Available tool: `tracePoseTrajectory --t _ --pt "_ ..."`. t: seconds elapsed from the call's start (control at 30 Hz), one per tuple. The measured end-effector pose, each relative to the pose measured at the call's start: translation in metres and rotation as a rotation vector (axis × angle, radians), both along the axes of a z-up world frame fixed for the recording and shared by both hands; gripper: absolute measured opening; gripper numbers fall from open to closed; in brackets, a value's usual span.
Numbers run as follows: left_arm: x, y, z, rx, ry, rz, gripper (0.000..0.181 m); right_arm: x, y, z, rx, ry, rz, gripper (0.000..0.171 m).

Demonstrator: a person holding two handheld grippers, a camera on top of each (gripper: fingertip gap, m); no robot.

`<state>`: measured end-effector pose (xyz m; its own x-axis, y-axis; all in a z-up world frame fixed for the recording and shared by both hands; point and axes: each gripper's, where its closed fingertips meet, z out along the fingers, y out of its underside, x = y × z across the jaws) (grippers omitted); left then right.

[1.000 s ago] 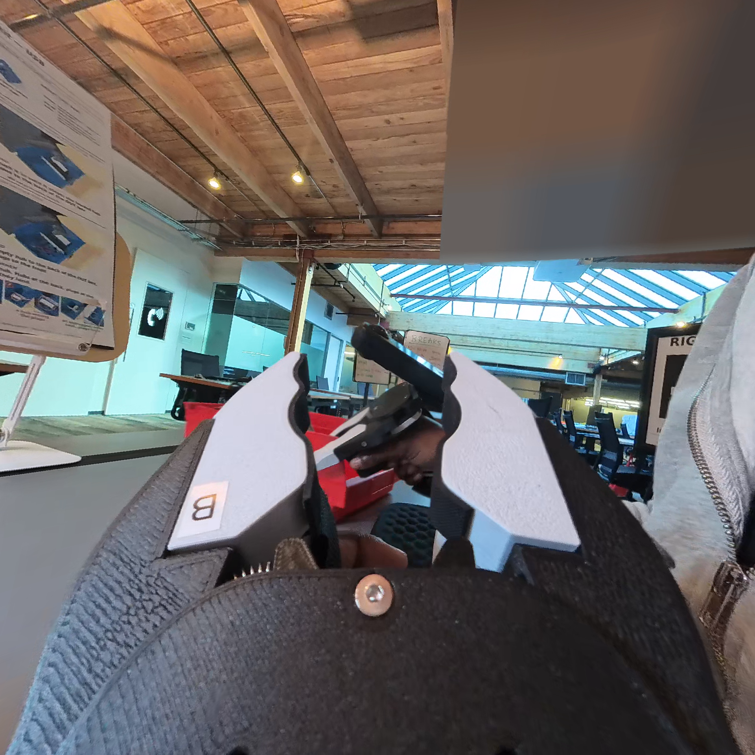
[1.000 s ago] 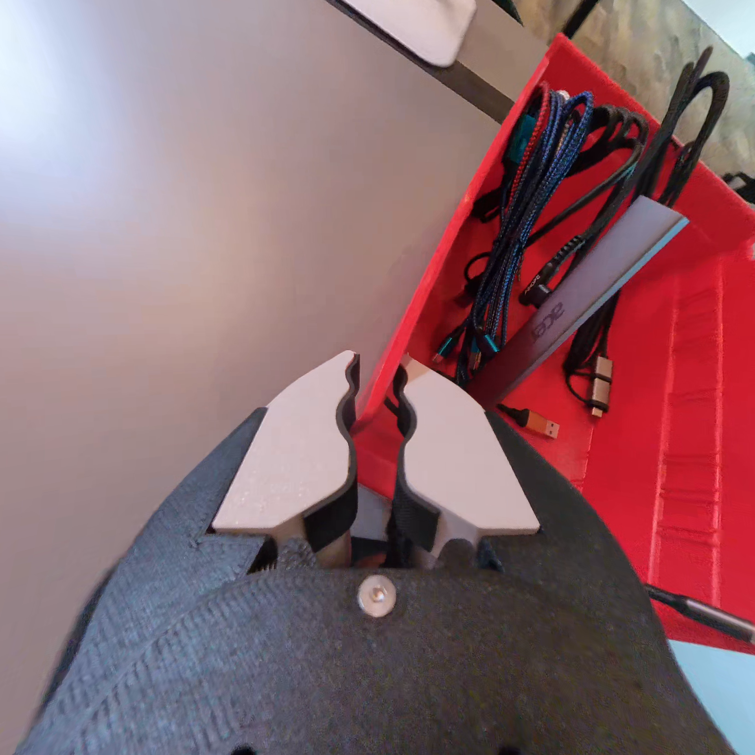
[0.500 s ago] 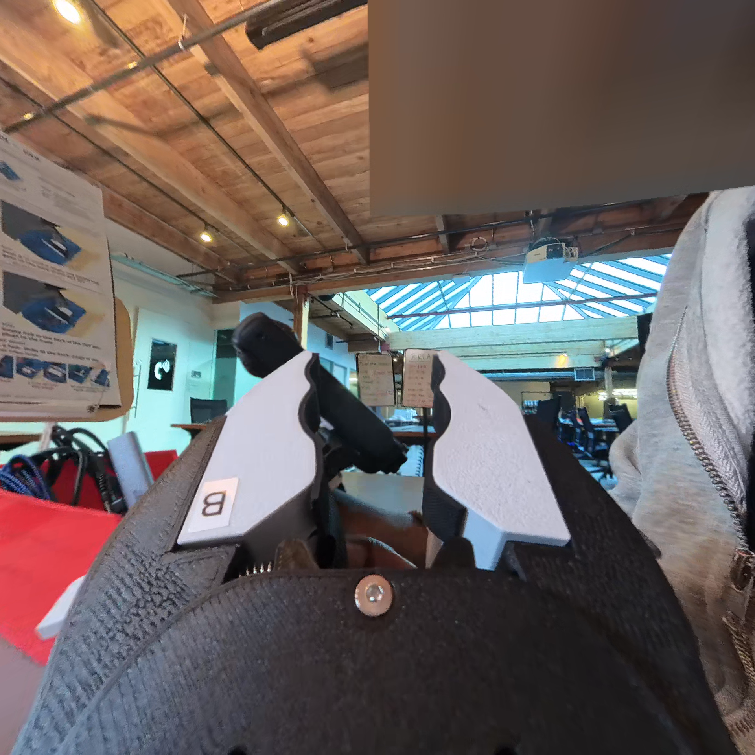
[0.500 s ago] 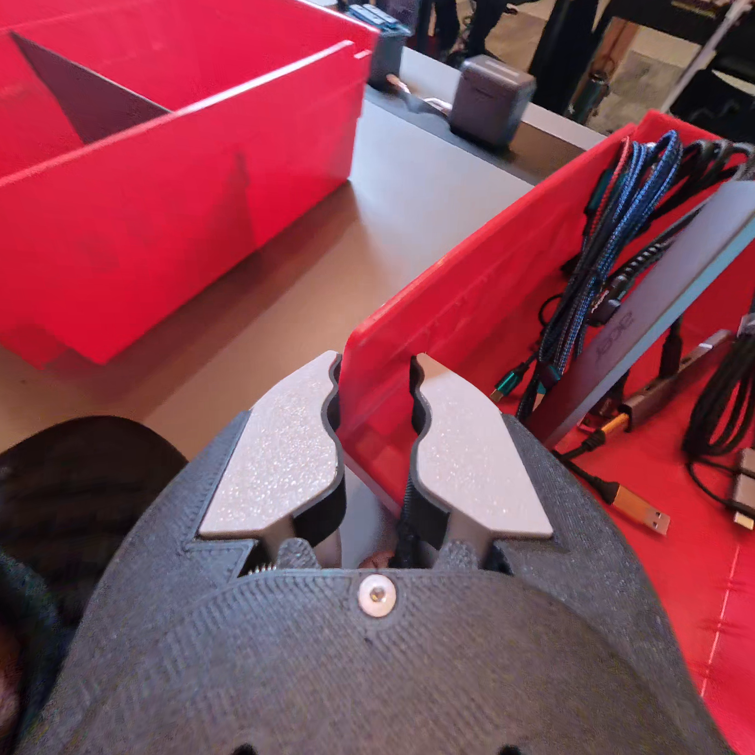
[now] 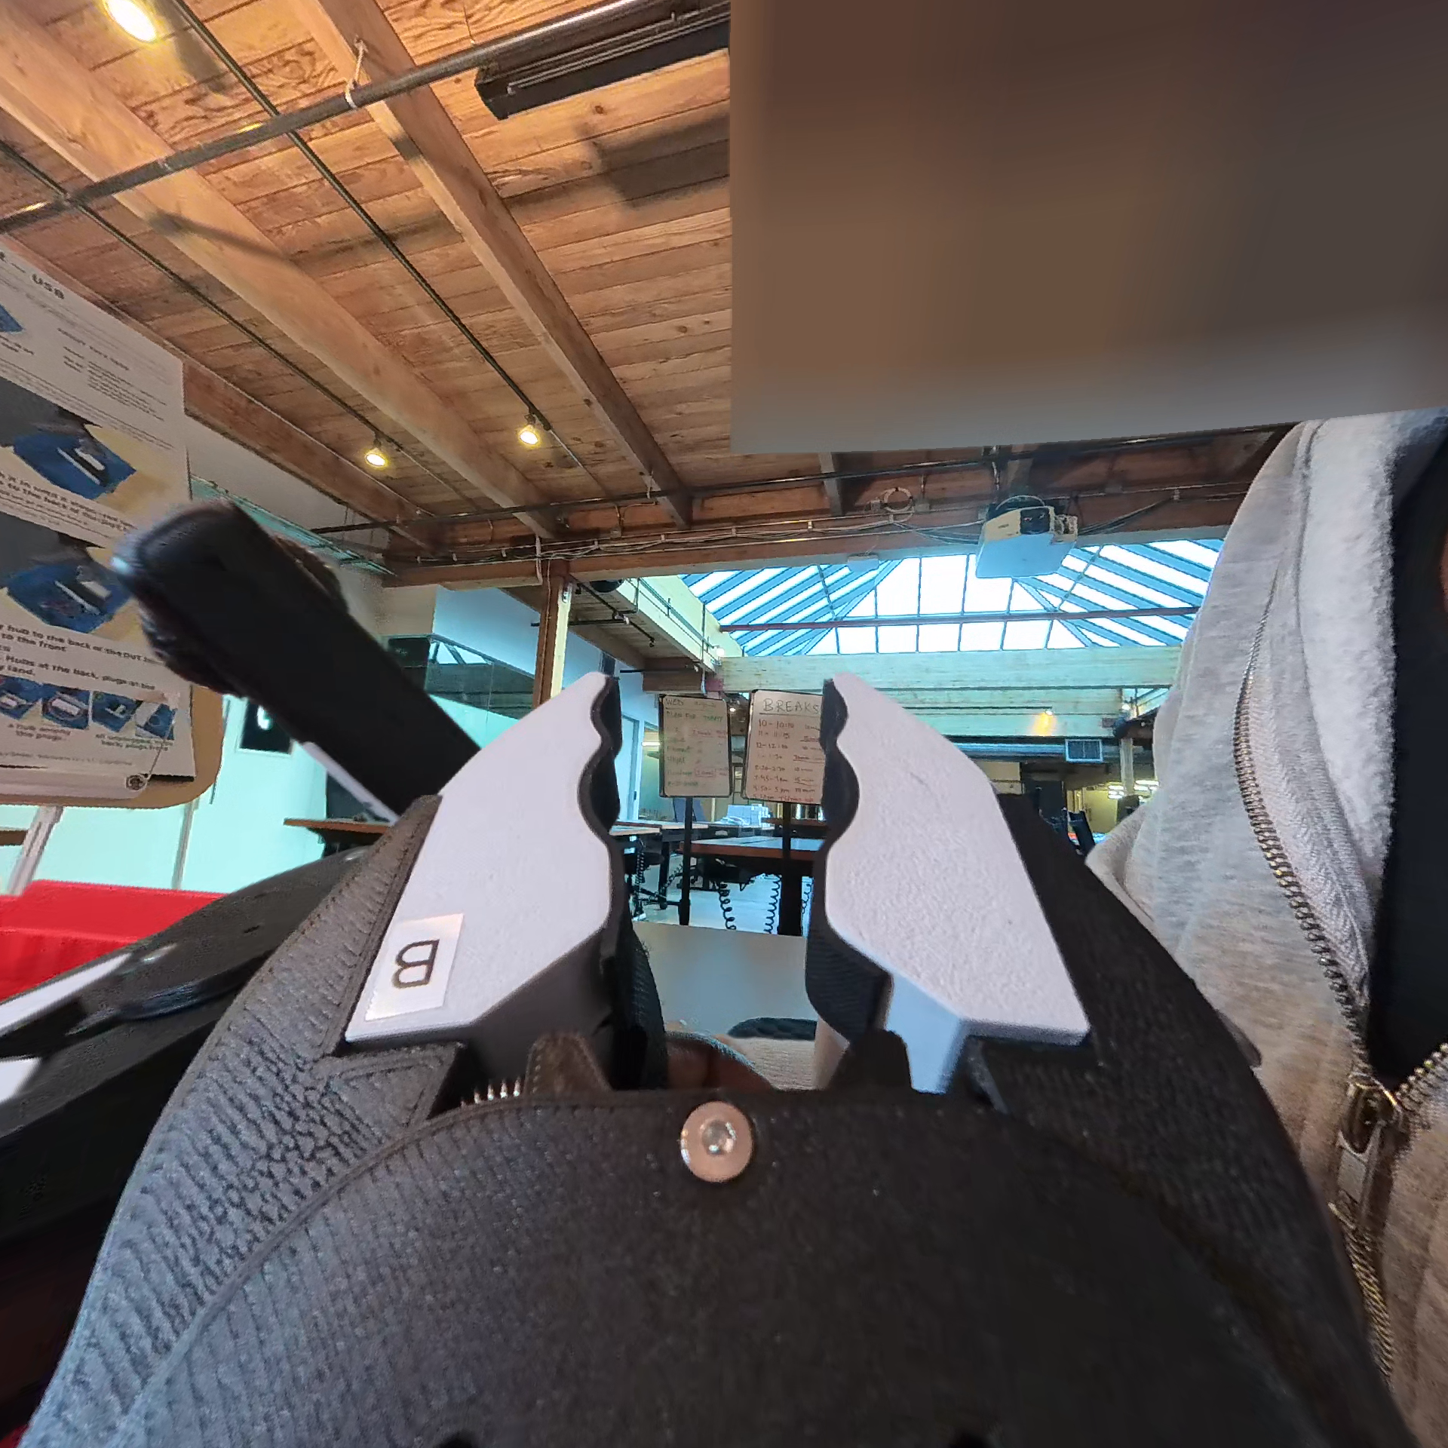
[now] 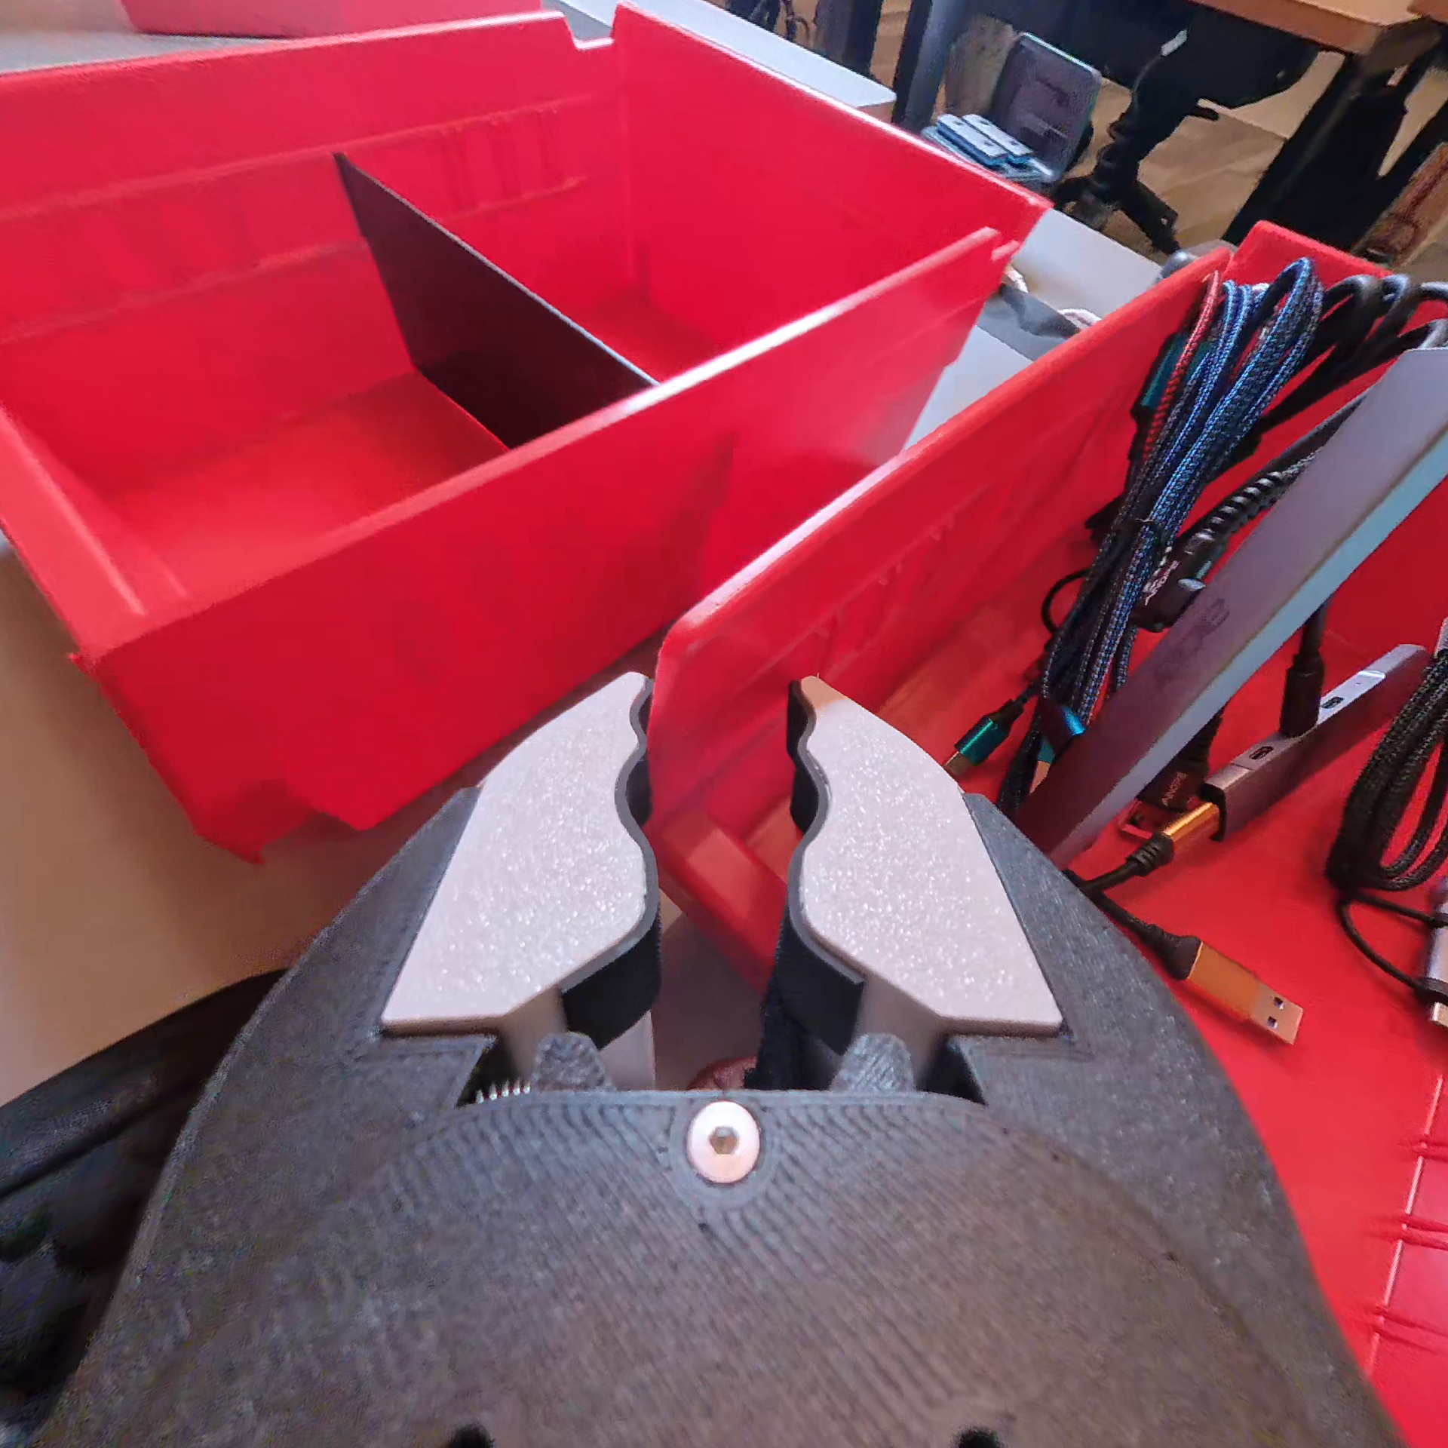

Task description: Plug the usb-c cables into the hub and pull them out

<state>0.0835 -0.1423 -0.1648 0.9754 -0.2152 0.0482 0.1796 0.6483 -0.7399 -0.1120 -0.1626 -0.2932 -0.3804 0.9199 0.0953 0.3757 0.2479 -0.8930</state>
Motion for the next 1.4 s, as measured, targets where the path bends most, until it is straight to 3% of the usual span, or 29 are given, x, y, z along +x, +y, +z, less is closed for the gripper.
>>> tracePoseTrajectory --t 0.47,0.6,0.7,0.8,0.9,1.0,1.13,1.2,1.3,1.4 --pt "0.002 0.001 -0.001 -0.008 0.007 -0.002 0.049 0.012 -0.036 0.001 -0.043 0.024 0.295 0.031" --pt "0.001 0.0 0.0 -0.005 0.004 0.011 0.049 0.013 -0.032 0.009 -0.135 0.09 0.265 0.031" --pt "-0.002 -0.006 0.004 0.006 0.019 0.05 0.049 0.018 -0.017 0.037 -0.159 0.244 0.169 0.045" --pt "-0.013 -0.033 0.024 0.054 0.019 0.164 0.049 0.038 -0.019 0.083 -0.185 0.503 0.182 0.037" --pt "-0.061 -0.084 0.044 0.082 -0.092 0.501 0.046 0.056 -0.044 0.087 -0.236 0.53 0.26 0.029" --pt "-0.139 -0.153 0.022 -0.156 -0.307 0.966 0.05 0.05 -0.057 0.059 -0.168 0.375 0.205 0.031" --pt "-0.189 -0.24 -0.036 -0.563 -0.408 1.374 0.062 0.044 -0.059 0.043 -0.043 0.329 0.152 0.023" --pt "-0.203 -0.263 -0.067 -0.702 -0.473 1.436 0.062 0.041 -0.058 0.04 0.002 0.324 0.12 0.022" --pt "-0.22 -0.254 -0.12 -0.936 -0.642 1.262 0.059 0.036 -0.058 0.032 0.053 0.292 0.096 0.023" --pt "-0.222 -0.258 -0.128 -1.029 -0.579 1.333 0.011 0.036 -0.058 0.03 0.061 0.282 0.095 0.023"
